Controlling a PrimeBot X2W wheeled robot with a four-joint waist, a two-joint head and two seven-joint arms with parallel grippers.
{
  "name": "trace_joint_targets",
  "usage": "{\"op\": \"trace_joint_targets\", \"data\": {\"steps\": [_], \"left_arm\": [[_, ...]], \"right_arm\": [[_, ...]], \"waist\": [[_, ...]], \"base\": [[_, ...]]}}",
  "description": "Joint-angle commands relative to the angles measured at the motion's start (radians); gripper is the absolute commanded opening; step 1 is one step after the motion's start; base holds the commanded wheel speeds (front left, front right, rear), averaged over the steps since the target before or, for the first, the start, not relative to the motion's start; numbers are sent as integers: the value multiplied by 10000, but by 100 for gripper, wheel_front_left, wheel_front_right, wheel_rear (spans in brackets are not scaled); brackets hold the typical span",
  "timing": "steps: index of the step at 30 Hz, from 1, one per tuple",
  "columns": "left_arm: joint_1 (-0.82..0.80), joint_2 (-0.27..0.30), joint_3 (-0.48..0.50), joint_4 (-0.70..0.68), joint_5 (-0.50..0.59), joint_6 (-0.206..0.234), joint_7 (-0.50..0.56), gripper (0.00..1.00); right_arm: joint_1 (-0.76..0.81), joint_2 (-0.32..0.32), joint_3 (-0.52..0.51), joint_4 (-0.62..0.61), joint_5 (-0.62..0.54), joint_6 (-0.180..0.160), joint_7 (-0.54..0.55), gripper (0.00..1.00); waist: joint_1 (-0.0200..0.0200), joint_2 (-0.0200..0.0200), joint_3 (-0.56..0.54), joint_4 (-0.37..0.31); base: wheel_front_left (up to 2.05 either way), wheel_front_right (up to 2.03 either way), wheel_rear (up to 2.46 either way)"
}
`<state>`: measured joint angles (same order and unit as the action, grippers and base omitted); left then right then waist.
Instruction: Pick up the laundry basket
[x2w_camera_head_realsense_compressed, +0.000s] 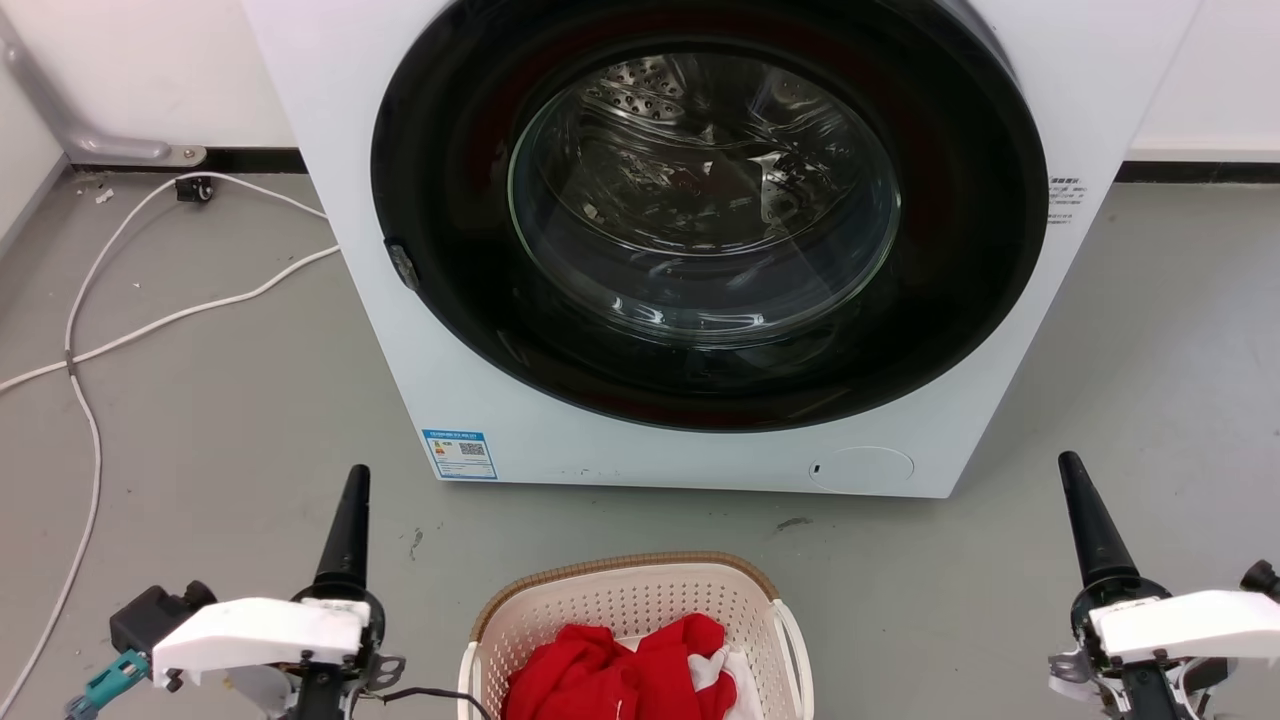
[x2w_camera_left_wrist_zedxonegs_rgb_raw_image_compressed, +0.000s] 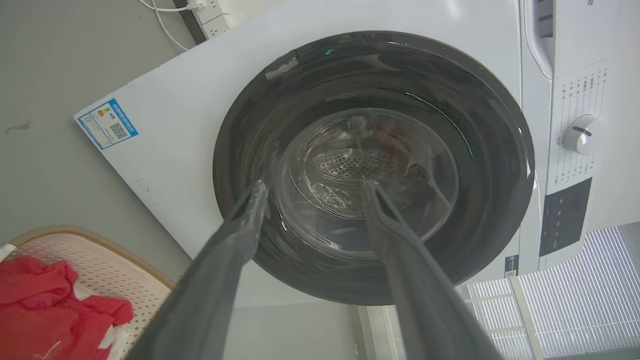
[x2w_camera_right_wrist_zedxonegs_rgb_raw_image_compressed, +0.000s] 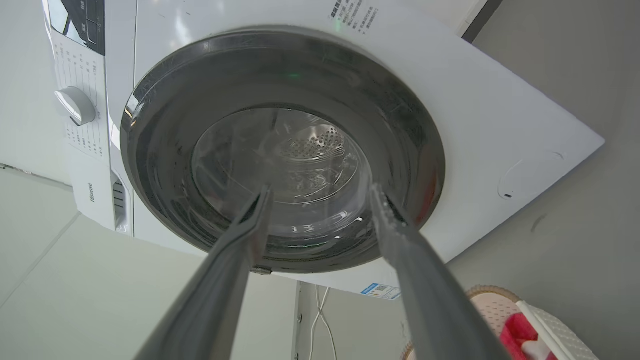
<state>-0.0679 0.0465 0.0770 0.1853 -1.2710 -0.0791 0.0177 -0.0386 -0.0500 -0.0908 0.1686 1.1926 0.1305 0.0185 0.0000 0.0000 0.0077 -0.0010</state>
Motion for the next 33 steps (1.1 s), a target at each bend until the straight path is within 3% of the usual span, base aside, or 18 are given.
{"op": "trace_joint_targets", "data": {"steps": [1, 13, 33], "left_arm": [[-80, 25, -83, -270, 497, 84, -114, 100], [77, 29, -431, -618, 2567, 454, -589, 100], [321, 35, -714, -1089, 5190, 621, -1250, 100]], "right_arm": [[-83, -12, 42, -309, -581, 2, -113, 100], [208, -11, 378, -637, -3005, 2, -587, 100], [570, -10, 599, -1167, -5468, 3, -1259, 100]], "waist": [[0, 0, 2, 0], [0, 0, 1, 0], [0, 0, 17, -7]], "base": [[0, 0, 0], [0, 0, 0], [0, 0, 0]]}}
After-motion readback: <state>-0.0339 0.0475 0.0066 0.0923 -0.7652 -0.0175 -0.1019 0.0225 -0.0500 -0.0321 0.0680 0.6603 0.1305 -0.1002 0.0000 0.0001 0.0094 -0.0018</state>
